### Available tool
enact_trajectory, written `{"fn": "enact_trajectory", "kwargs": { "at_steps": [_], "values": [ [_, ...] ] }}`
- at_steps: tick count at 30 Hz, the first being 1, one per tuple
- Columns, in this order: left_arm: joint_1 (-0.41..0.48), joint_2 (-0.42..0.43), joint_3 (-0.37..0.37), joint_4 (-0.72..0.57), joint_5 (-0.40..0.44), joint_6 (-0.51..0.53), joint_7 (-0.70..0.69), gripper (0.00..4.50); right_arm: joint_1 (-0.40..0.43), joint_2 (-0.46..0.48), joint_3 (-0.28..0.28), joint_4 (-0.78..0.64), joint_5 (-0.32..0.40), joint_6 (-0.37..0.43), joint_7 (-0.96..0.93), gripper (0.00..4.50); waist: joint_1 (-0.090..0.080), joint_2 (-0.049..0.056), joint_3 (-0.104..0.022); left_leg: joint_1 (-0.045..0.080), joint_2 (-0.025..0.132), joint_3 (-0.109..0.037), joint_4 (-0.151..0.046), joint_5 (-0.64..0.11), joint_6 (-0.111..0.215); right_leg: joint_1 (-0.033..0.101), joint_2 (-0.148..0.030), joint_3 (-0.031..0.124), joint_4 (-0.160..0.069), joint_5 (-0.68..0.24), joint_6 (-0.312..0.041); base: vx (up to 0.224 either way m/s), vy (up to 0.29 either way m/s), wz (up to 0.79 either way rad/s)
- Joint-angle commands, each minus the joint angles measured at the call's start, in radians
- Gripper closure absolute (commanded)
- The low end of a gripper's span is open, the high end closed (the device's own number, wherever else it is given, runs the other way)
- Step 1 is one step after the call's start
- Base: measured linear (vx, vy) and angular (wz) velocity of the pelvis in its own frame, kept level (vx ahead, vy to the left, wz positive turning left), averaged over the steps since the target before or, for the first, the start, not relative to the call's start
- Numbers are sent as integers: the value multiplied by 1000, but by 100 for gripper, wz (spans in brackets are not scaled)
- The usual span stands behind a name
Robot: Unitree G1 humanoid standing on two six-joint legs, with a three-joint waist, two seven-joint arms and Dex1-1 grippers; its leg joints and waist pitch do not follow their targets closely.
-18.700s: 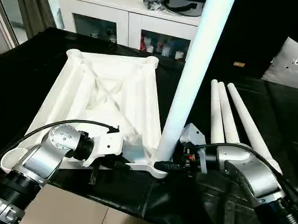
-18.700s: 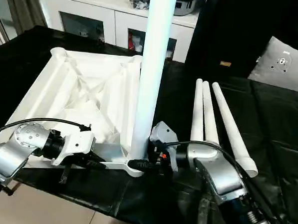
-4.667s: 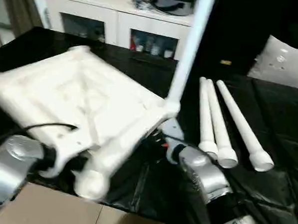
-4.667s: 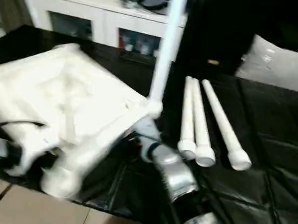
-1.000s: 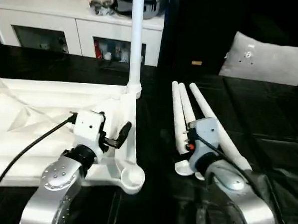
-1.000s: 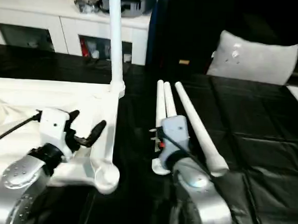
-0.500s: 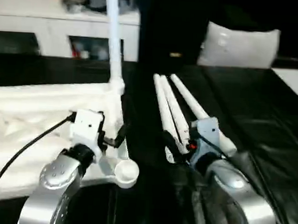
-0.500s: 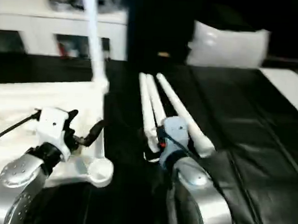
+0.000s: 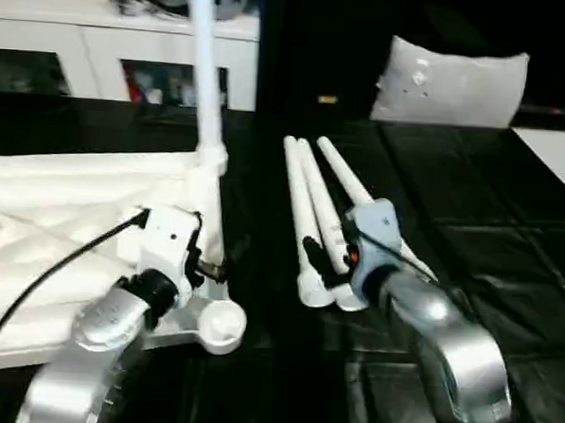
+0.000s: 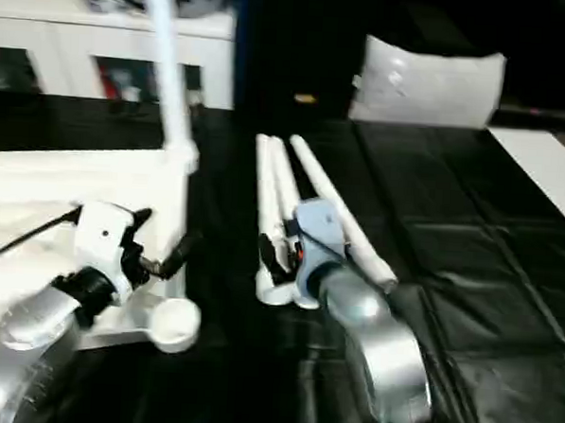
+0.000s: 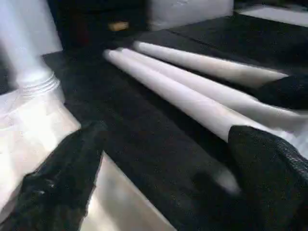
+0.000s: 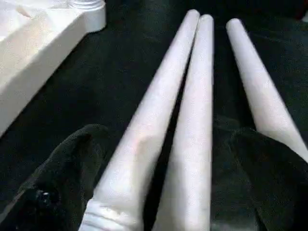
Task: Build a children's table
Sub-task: Rotate table base, then pick table leg
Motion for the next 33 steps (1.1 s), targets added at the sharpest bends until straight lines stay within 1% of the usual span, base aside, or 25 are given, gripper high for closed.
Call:
{"fn": "enact_trajectory", "kwargs": {
  "at_steps": [1,2,3,4,5,7,8,10,11,12,14,16,18,19,20,24,28,33],
  "values": [
    [-4,44,-10,-24,-28,11,-77,6,-34,7,-9,36,11,45,-4,0,8,19,-45,-2,-10,15,-77,-147,-54,46,-38,19,-65,-176,-111,0,0,0],
    [-4,62,-12,-29,-36,15,-100,6,-47,11,-12,47,12,54,-6,0,9,20,-44,1,-9,14,-79,-159,-63,46,-37,18,-63,-190,-114,0,0,0],
    [-3,72,-13,-31,-40,18,-111,6,-53,13,-14,52,12,59,-8,0,9,16,-43,0,-8,15,-81,-164,-64,46,-37,18,-64,-197,-112,0,0,0],
    [-3,91,-13,-38,-53,31,-136,6,-68,19,-18,65,11,70,-10,0,11,20,-43,4,-6,14,-81,-164,-71,46,-36,17,-61,-193,-113,0,0,0],
    [-3,141,-17,-57,-85,60,-191,6,-115,23,-8,118,2,85,-7,0,12,24,-42,7,-7,14,-82,-170,-78,43,-36,15,-59,-197,-116,0,0,0],
    [-4,159,-18,-64,-99,72,-208,6,-134,24,-3,141,-1,91,-3,0,12,23,-39,9,-8,14,-85,-198,-85,42,-36,15,-59,-224,-117,0,0,0],
    [-5,180,-16,-75,-121,97,-230,6,-169,35,-2,182,10,84,12,0,13,26,-38,12,-7,15,-85,-209,-88,40,-36,15,-61,-230,-116,0,0,0],
    [-6,192,-12,-89,-145,126,-244,6,-209,52,-7,232,8,96,3,0,15,25,-39,14,-8,16,-84,-218,-88,40,-38,17,-61,-240,-121,0,0,0],
    [-9,203,-15,-97,-159,143,-257,6,-240,66,-16,274,3,110,-11,0,15,23,-39,13,-10,16,-84,-218,-90,40,-36,17,-59,-248,-124,0,0,0],
    [-9,209,-18,-98,-162,149,-263,6,-253,81,-31,296,8,122,-20,0,16,24,-38,13,-10,17,-84,-217,-90,39,-37,18,-60,-251,-124,0,0,0],
    [-9,209,-18,-98,-162,149,-263,6,-253,81,-32,296,8,122,-20,0,17,25,-37,14,-9,17,-84,-222,-91,39,-37,18,-61,-258,-122,0,0,0],
    [0,233,-28,-105,-163,158,-279,6,-284,100,-47,350,3,150,-42,0,24,24,-38,15,-9,19,-84,-211,-92,39,-36,18,-60,-251,-117,0,0,0],
    [10,245,-27,-113,-175,167,-285,6,-301,109,-52,386,-7,155,-55,0,24,24,-38,14,-9,18,-85,-210,-99,40,-36,18,-58,-249,-116,0,0,0],
    [13,246,-25,-117,-182,171,-286,6,-307,116,-59,399,-8,157,-62,0,23,21,-38,13,-9,18,-85,-211,-100,40,-36,18,-58,-251,-116,0,0,0],
    [14,247,-25,-118,-182,172,-287,6,-310,117,-58,406,-11,159,-64,0,24,23,-38,14,-9,18,-86,-216,-101,40,-37,17,-59,-262,-114,0,0,0],
    [19,254,-26,-119,-186,178,-285,6,-330,120,-60,454,-20,159,-71,0,24,23,-38,14,-9,19,-85,-210,-100,40,-37,18,-59,-257,-109,0,0,0],
    [25,265,-34,-117,-185,172,-285,6,-329,123,-54,496,-15,164,-62,0,24,22,-38,13,-10,19,-85,-212,-99,40,-36,18,-59,-261,-109,0,0,0],
    [28,265,-33,-118,-187,171,-285,6,-320,122,-44,506,-21,163,-63,0,25,23,-39,12,-9,19,-85,-202,-100,41,-36,17,-57,-246,-113,0,0,0]
  ]
}}
